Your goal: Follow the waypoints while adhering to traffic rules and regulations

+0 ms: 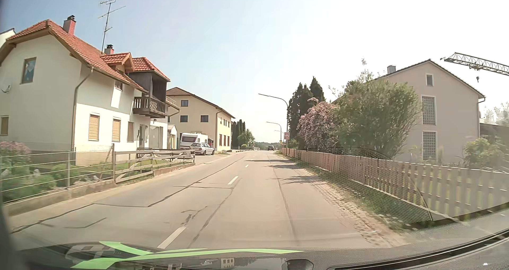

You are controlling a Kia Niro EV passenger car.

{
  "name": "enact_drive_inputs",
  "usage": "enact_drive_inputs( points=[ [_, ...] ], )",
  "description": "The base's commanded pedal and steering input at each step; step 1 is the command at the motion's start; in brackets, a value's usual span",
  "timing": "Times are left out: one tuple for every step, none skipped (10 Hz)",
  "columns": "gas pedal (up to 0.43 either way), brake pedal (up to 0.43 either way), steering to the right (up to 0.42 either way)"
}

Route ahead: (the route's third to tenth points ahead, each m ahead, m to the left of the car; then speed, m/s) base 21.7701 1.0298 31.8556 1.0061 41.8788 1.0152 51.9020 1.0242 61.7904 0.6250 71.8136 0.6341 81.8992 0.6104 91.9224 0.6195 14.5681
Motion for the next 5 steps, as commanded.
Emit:
enact_drive_inputs(
  points=[
    [0.177,0.0,-0.01],
    [0.177,0.0,-0.011],
    [0.177,0.0,-0.011],
    [0.189,0.0,-0.011],
    [0.189,0.0,-0.01]
  ],
)
